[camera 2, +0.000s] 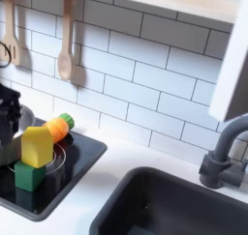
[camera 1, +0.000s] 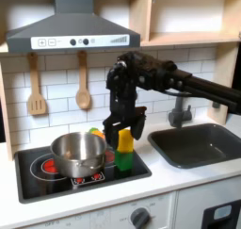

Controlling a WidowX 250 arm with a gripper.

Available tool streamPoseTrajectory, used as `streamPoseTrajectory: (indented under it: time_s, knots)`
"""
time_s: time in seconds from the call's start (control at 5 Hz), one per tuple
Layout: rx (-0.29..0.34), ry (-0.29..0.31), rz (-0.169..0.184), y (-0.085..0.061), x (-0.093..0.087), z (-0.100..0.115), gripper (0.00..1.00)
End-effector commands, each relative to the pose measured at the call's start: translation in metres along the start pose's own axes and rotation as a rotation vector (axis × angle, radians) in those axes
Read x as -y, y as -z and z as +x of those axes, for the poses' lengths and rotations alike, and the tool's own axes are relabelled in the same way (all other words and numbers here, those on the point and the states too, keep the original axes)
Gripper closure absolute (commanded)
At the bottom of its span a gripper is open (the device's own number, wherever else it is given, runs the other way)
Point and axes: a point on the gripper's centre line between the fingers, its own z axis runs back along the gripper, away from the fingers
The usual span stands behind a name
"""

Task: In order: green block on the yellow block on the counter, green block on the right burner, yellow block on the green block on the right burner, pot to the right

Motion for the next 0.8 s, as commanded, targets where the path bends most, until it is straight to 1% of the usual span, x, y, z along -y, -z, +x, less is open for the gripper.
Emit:
streamPoseTrajectory:
  time_s: [0.0,0.2,0.4,0.6]
  knots:
    - [0.008,0.078,0.026,0.008,0.013,-0.028,0.0]
    - [0.006,0.116,0.039,0.01,0.017,-0.042,0.0]
    - [0.017,0.118,0.071,0.017,0.016,-0.055,0.0]
    - [0.034,0.124,0.128,0.024,0.016,-0.074,0.0]
